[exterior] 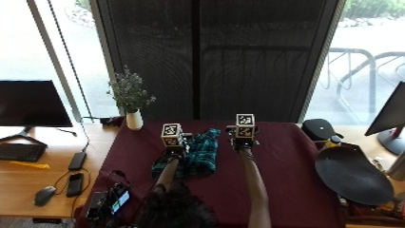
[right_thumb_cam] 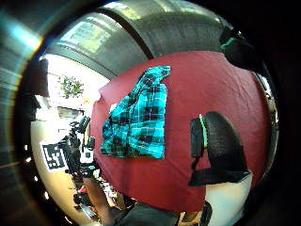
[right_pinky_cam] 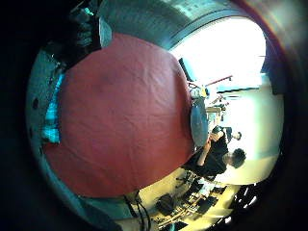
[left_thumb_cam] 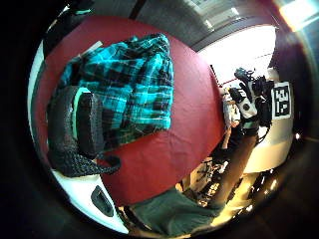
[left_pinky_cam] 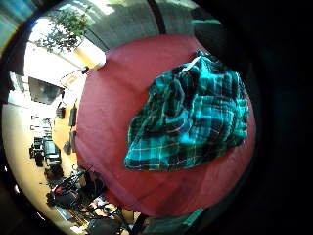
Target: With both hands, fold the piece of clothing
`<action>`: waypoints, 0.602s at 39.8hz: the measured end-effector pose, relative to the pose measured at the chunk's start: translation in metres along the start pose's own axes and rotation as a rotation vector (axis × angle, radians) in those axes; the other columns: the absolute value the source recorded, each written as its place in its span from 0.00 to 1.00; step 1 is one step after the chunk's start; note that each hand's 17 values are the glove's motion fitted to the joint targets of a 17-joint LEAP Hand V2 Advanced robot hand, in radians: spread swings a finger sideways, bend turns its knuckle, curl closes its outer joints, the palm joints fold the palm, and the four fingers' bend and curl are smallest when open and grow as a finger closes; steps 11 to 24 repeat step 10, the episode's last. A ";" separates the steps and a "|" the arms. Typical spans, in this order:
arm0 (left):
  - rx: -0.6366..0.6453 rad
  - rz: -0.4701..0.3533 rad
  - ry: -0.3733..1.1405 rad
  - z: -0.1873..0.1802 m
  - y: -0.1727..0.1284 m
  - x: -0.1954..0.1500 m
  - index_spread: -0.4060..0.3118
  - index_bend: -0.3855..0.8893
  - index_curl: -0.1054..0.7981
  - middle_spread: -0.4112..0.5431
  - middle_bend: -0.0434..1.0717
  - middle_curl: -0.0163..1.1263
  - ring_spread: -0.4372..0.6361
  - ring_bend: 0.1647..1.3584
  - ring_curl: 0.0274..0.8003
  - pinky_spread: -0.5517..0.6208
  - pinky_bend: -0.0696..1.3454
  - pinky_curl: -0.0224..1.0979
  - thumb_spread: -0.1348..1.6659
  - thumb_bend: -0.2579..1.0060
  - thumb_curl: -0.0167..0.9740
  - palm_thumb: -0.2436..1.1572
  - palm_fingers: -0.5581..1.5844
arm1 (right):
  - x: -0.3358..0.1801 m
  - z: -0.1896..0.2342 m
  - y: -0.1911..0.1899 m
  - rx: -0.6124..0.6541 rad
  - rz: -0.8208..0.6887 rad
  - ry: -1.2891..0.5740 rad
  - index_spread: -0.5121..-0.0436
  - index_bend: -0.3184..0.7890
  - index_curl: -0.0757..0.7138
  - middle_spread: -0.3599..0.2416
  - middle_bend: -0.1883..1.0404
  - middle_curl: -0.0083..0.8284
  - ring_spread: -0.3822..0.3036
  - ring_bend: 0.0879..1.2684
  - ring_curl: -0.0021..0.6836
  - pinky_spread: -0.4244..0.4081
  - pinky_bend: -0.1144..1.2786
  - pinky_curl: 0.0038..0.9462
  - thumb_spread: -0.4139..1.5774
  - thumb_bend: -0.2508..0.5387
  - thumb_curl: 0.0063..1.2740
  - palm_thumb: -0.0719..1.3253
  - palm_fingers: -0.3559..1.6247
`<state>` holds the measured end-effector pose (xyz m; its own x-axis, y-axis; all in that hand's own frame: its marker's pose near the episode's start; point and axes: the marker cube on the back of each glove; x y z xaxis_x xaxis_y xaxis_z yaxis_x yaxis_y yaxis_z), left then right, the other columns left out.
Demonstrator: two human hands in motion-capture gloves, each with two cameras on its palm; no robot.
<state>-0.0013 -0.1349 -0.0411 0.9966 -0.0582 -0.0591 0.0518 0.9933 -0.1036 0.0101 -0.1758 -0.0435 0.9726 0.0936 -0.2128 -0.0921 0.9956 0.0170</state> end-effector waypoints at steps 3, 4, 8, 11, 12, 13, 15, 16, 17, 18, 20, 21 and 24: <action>-0.046 0.026 0.033 0.005 0.000 0.007 0.42 0.40 0.45 0.35 0.24 0.41 0.48 0.30 0.41 0.74 0.22 0.37 0.87 0.20 0.31 0.54 0.49 | -0.002 0.007 -0.010 0.051 -0.030 -0.045 0.40 0.47 0.64 0.46 0.27 0.33 0.59 0.14 0.53 0.73 0.38 0.37 0.85 0.30 0.32 0.61 0.46; -0.058 0.036 0.042 0.007 0.000 0.009 0.42 0.40 0.45 0.35 0.24 0.41 0.48 0.30 0.41 0.74 0.22 0.37 0.87 0.20 0.31 0.54 0.49 | -0.002 0.010 -0.012 0.056 -0.036 -0.053 0.40 0.47 0.64 0.46 0.26 0.33 0.59 0.13 0.53 0.73 0.38 0.37 0.85 0.30 0.32 0.61 0.46; 0.017 0.048 -0.011 0.013 -0.019 0.004 0.42 0.40 0.45 0.35 0.24 0.41 0.48 0.30 0.41 0.74 0.22 0.37 0.87 0.20 0.31 0.54 0.49 | 0.002 0.025 -0.019 0.034 -0.032 -0.040 0.40 0.47 0.65 0.47 0.26 0.33 0.58 0.14 0.53 0.72 0.38 0.37 0.85 0.31 0.32 0.61 0.47; 0.063 0.053 -0.032 0.015 -0.028 0.000 0.42 0.41 0.45 0.34 0.24 0.41 0.48 0.30 0.41 0.74 0.22 0.37 0.87 0.20 0.31 0.54 0.49 | 0.004 0.028 -0.020 0.028 -0.022 -0.025 0.42 0.47 0.65 0.47 0.26 0.32 0.58 0.14 0.53 0.72 0.38 0.37 0.85 0.31 0.33 0.62 0.47; 0.063 0.053 -0.032 0.015 -0.028 0.000 0.42 0.41 0.45 0.34 0.24 0.41 0.48 0.30 0.41 0.74 0.22 0.37 0.87 0.20 0.31 0.54 0.49 | 0.004 0.028 -0.020 0.028 -0.022 -0.025 0.42 0.47 0.65 0.47 0.26 0.32 0.58 0.14 0.53 0.72 0.38 0.37 0.85 0.31 0.33 0.62 0.47; 0.063 0.053 -0.032 0.015 -0.028 0.000 0.42 0.41 0.45 0.34 0.24 0.41 0.48 0.30 0.41 0.74 0.22 0.37 0.87 0.20 0.31 0.54 0.49 | 0.004 0.028 -0.020 0.028 -0.022 -0.025 0.42 0.47 0.65 0.47 0.26 0.32 0.58 0.14 0.53 0.72 0.38 0.37 0.85 0.31 0.33 0.62 0.47; 0.063 0.053 -0.032 0.015 -0.028 0.000 0.42 0.41 0.45 0.34 0.24 0.41 0.48 0.30 0.41 0.74 0.22 0.37 0.87 0.20 0.31 0.54 0.49 | 0.004 0.028 -0.020 0.028 -0.022 -0.025 0.42 0.47 0.65 0.47 0.26 0.32 0.58 0.14 0.53 0.72 0.38 0.37 0.85 0.31 0.33 0.62 0.47; 0.063 0.053 -0.032 0.015 -0.028 0.000 0.42 0.41 0.45 0.34 0.24 0.41 0.48 0.30 0.41 0.74 0.22 0.37 0.87 0.20 0.31 0.54 0.49 | 0.004 0.028 -0.020 0.028 -0.022 -0.025 0.42 0.47 0.65 0.47 0.26 0.32 0.58 0.14 0.53 0.72 0.38 0.37 0.85 0.31 0.33 0.62 0.47; 0.063 0.053 -0.032 0.015 -0.028 0.000 0.42 0.41 0.45 0.34 0.24 0.41 0.48 0.30 0.41 0.74 0.22 0.37 0.87 0.20 0.31 0.54 0.49 | 0.004 0.028 -0.020 0.028 -0.022 -0.025 0.42 0.47 0.65 0.47 0.26 0.32 0.58 0.14 0.53 0.72 0.38 0.37 0.85 0.31 0.33 0.62 0.47; 0.063 0.053 -0.032 0.015 -0.028 0.000 0.42 0.41 0.45 0.34 0.24 0.41 0.48 0.30 0.41 0.74 0.22 0.37 0.87 0.20 0.31 0.54 0.49 | 0.004 0.028 -0.020 0.028 -0.022 -0.025 0.42 0.47 0.65 0.47 0.26 0.32 0.58 0.14 0.53 0.72 0.38 0.37 0.85 0.31 0.33 0.62 0.47; 0.063 0.053 -0.032 0.015 -0.028 0.000 0.42 0.41 0.45 0.34 0.24 0.41 0.48 0.30 0.41 0.74 0.22 0.37 0.87 0.20 0.31 0.54 0.49 | 0.004 0.028 -0.020 0.028 -0.022 -0.025 0.42 0.47 0.65 0.47 0.26 0.32 0.58 0.14 0.53 0.72 0.38 0.37 0.85 0.31 0.33 0.62 0.47; 0.063 0.053 -0.032 0.015 -0.028 0.000 0.42 0.41 0.45 0.34 0.24 0.41 0.48 0.30 0.41 0.74 0.22 0.37 0.87 0.20 0.31 0.54 0.49 | 0.004 0.028 -0.020 0.028 -0.022 -0.025 0.42 0.47 0.65 0.47 0.26 0.32 0.58 0.14 0.53 0.72 0.38 0.37 0.85 0.31 0.33 0.62 0.47; 0.063 0.053 -0.032 0.015 -0.028 0.000 0.42 0.41 0.45 0.34 0.24 0.41 0.48 0.30 0.41 0.74 0.22 0.37 0.87 0.20 0.31 0.54 0.49 | 0.004 0.028 -0.020 0.028 -0.022 -0.025 0.42 0.47 0.65 0.47 0.26 0.32 0.58 0.14 0.53 0.72 0.38 0.37 0.85 0.31 0.33 0.62 0.47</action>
